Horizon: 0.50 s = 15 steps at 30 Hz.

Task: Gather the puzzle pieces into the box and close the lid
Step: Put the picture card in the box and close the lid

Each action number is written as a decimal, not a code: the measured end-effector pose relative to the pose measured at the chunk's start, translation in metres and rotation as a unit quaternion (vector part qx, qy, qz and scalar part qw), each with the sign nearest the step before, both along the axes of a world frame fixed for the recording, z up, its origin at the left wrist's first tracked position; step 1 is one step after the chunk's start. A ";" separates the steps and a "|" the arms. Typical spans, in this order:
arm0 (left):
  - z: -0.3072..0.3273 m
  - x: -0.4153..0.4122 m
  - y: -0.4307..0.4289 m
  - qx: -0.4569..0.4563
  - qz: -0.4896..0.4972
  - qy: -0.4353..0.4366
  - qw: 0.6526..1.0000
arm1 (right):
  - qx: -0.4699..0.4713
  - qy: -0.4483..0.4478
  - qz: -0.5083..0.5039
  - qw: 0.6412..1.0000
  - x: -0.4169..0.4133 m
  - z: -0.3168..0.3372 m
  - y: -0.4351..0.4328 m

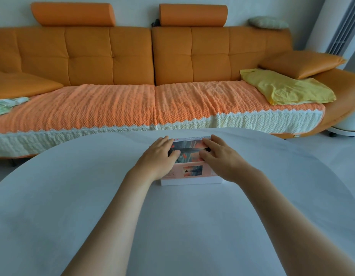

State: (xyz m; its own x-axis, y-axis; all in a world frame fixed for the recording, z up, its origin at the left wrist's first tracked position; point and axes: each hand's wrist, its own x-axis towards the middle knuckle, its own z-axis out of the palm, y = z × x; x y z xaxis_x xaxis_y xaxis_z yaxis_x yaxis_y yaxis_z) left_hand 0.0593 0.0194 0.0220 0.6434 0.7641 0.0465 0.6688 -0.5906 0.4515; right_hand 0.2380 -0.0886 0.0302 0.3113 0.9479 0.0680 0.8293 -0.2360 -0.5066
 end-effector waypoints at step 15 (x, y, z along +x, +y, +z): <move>-0.036 -0.001 0.006 0.011 -0.015 0.037 0.999 | 0.021 -0.062 -0.003 0.998 0.002 -0.042 0.000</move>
State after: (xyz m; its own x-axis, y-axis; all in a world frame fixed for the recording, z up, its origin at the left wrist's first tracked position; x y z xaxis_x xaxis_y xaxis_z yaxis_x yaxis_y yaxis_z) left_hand 0.0580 0.0250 -0.0137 0.6677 0.7443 0.0136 0.6825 -0.6195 0.3878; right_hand 0.2402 -0.0888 -0.0123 0.3036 0.9415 0.1466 0.8849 -0.2215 -0.4098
